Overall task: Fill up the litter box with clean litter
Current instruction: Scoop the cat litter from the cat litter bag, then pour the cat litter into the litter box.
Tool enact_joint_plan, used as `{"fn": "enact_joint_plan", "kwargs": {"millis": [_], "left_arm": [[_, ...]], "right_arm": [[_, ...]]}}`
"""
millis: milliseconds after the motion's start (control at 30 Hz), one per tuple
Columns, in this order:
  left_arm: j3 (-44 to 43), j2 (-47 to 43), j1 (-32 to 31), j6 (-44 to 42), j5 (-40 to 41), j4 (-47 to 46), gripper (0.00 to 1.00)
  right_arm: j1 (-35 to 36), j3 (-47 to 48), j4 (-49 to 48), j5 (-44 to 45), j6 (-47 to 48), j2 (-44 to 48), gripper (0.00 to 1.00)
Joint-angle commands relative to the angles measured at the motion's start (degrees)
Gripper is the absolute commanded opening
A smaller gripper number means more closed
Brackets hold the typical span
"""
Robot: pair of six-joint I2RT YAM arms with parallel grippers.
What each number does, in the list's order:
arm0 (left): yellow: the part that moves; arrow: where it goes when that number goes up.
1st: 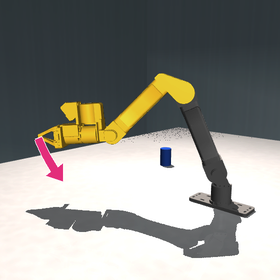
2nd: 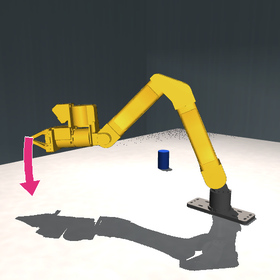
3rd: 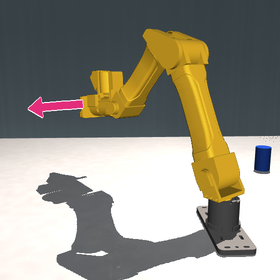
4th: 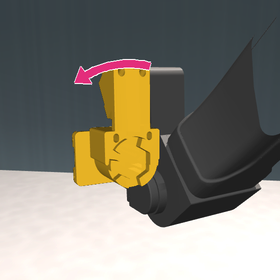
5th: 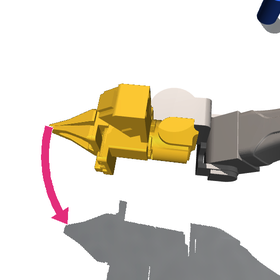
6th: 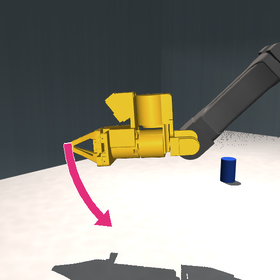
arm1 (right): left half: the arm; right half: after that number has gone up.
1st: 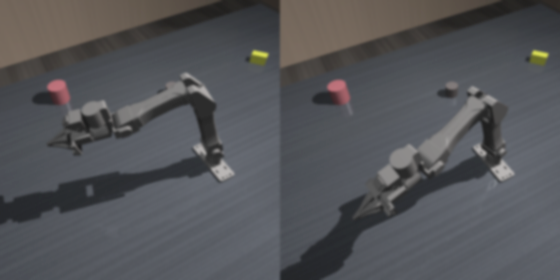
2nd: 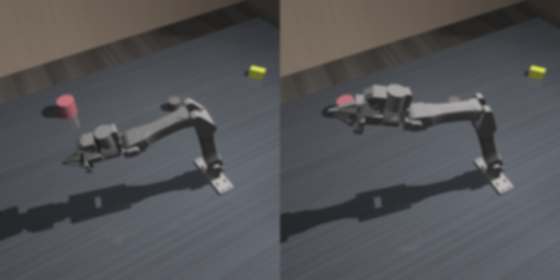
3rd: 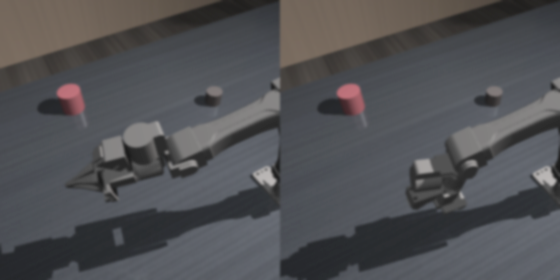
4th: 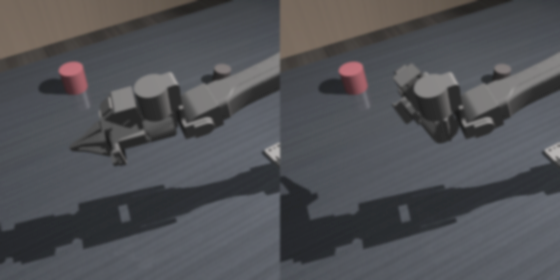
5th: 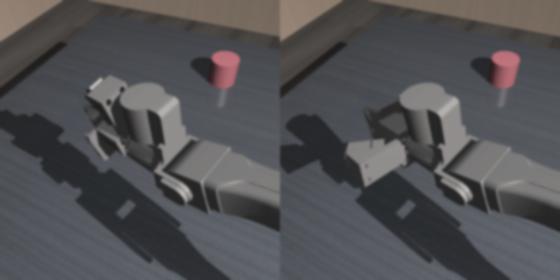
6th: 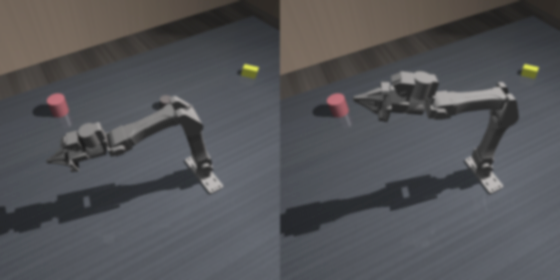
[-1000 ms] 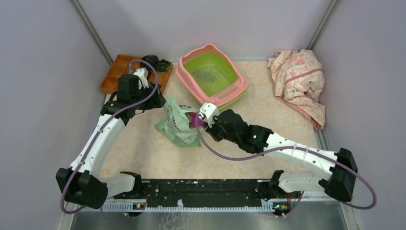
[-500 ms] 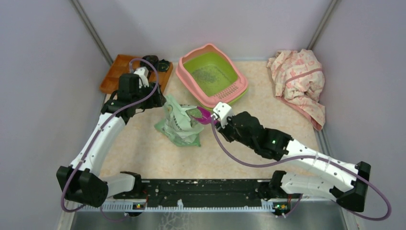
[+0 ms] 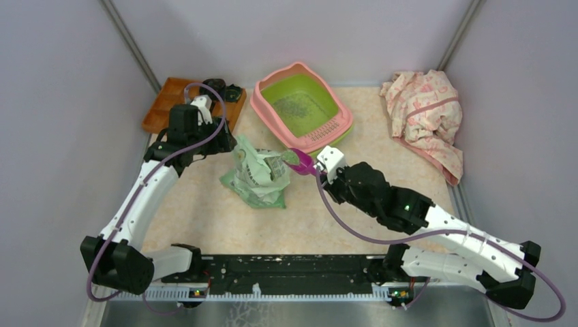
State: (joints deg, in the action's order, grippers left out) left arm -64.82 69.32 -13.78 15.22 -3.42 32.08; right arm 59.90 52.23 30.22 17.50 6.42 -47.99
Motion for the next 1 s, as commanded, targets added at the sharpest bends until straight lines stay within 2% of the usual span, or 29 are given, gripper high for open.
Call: {"fn": "enact_joint_plan", "kwargs": {"millis": [0,167,467,667,767,900,967], "left_arm": [[-0.81,0.16,-0.28,0.25,-1.02,-1.57,0.85],[-0.71,0.14,-0.28,0.16,-1.11,-1.71,0.85],[0.12,-0.06,-0.28,0.14,-1.63,-2.25,0.85],[0.56,-0.22,-0.28,0.07,-1.87,-2.54,0.85],[0.40,-0.21,-0.28,-0.08,-2.48,-2.70,0.85],[0.06,-0.11,-0.28,-0.32,-3.30,-2.72,0.85],[-0.02,-0.13,-0.28,-0.50,-3.38,-2.62,0.85]], "right_arm": [[0.31,3.37,-1.83,2.81,0.33,1.86,0.00],[-2.03,3.27,-3.37,1.94,1.41,1.62,0.00],[-18.21,5.71,-8.23,-12.20,2.10,-3.89,0.00],[-26.55,14.15,-7.95,-17.30,2.33,-18.43,0.00],[-28.79,22.02,-4.08,-17.23,3.46,-28.43,0.00],[-28.84,34.74,2.23,-12.55,6.95,-41.91,0.00],[-27.87,39.12,3.04,-6.15,8.77,-46.20,0.00]]}}
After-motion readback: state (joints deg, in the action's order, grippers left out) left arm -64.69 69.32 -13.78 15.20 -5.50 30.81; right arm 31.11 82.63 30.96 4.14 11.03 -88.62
